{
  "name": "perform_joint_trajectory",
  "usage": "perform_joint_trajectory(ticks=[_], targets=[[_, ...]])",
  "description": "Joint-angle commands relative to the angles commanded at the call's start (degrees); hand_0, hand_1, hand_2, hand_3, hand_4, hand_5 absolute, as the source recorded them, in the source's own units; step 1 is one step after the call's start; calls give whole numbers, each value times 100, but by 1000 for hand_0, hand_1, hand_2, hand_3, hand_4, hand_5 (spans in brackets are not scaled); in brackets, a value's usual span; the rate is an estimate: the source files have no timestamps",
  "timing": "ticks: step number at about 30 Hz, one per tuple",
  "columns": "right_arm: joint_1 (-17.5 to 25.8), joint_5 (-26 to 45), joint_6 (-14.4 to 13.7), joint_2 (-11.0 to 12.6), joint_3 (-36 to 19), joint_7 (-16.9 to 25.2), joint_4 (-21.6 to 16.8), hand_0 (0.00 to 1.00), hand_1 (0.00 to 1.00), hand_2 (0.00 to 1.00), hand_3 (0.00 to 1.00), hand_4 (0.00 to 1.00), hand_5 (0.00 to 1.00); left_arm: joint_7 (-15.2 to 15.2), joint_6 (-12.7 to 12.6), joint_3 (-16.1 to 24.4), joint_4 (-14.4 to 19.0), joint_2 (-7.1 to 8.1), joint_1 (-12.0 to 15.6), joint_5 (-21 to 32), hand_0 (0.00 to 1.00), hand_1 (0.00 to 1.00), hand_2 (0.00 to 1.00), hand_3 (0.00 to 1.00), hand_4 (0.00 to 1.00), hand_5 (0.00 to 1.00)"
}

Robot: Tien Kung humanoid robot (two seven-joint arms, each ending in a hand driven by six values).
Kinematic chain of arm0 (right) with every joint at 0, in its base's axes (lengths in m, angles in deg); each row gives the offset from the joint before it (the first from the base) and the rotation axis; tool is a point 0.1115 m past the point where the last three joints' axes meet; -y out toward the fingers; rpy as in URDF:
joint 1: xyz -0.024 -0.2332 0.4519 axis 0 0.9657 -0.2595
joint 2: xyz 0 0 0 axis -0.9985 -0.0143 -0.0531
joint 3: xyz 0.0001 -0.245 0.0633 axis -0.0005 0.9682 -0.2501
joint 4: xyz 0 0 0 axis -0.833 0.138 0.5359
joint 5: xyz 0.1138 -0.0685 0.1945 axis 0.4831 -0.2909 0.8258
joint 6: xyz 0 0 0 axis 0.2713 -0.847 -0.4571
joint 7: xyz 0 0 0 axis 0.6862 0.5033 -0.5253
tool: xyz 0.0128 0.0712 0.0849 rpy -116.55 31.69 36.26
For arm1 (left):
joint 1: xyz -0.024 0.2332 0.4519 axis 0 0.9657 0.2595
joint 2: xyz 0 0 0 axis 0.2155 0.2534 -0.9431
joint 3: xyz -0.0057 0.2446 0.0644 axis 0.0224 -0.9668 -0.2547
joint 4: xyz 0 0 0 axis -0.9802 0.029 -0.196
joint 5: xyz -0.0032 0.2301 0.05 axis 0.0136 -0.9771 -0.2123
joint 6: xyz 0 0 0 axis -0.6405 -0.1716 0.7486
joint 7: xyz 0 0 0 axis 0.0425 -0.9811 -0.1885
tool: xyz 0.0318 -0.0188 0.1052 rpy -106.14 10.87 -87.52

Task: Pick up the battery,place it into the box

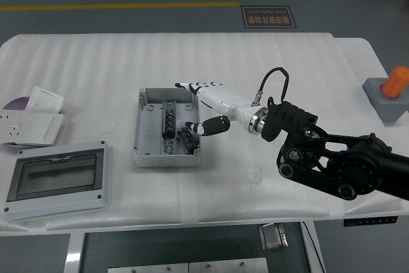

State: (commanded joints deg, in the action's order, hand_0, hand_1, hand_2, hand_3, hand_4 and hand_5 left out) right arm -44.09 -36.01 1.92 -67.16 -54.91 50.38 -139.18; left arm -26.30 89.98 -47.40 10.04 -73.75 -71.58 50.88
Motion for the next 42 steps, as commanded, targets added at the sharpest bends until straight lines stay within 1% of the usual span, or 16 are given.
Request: perform_joint_trajectory(ticks=[5,6,11,12,16,18,21,25,29,30,35,36,41,42], targets=[[494,-73,-14,294,-648,19,-120,972,895,973,998,694,294,-3,11,29,0,-26,34,10,626,667,585,572,620,293],[606,-74,-22,333,-790,30,-128,954,874,948,998,696,297,-4,13,34,0,-33,40,13,626,667,585,573,624,295],[1103,101,-155,431,-1426,193,-63,954,874,948,998,696,297,-8,27,84,6,-74,74,7,626,667,585,573,624,295],[1175,124,-178,429,-1532,225,-43,930,855,926,991,696,296,-7,32,93,5,-81,80,4,625,667,580,567,588,250],[1380,93,-239,376,-1800,304,-44,930,855,926,991,696,296,6,55,102,-2,-94,94,2,625,667,580,567,588,250],[1493,18,-255,323,-1964,322,-92,912,841,914,978,696,297,13,63,104,-5,-95,96,-1,625,667,580,568,588,247],[1664,-79,-272,243,-2198,347,-173,912,841,914,978,696,297,26,69,118,-2,-91,95,-3,625,667,580,568,588,247],[2007,-47,-321,124,-2518,455,-254,916,842,913,968,695,299,41,70,136,8,-83,112,-4,625,667,578,568,588,246],[2348,314,-411,38,-2766,707,-253,916,842,913,968,695,299,33,53,146,17,-75,157,2,625,667,578,568,588,246],[2404,419,-447,18,-2813,804,-242,913,831,904,947,692,301,27,47,127,17,-70,169,14,626,667,578,567,586,242],[2623,1055,-596,-41,-3033,1368,-241,913,831,904,947,692,301,-16,21,-86,29,-27,217,101,626,667,578,567,586,242],[2658,1186,-617,-50,-3071,1474,-238,853,815,879,888,690,317,-21,18,-129,29,-21,223,125,625,667,578,568,585,241],[2810,2019,-748,-122,-3207,2100,-174,853,815,879,888,690,317,-36,4,-315,32,-17,222,250,625,667,578,568,585,241],[2825,2179,-750,-138,-3213,2210,-155,770,771,826,837,690,326,-37,5,-351,30,-20,215,276,626,666,579,568,589,246]])
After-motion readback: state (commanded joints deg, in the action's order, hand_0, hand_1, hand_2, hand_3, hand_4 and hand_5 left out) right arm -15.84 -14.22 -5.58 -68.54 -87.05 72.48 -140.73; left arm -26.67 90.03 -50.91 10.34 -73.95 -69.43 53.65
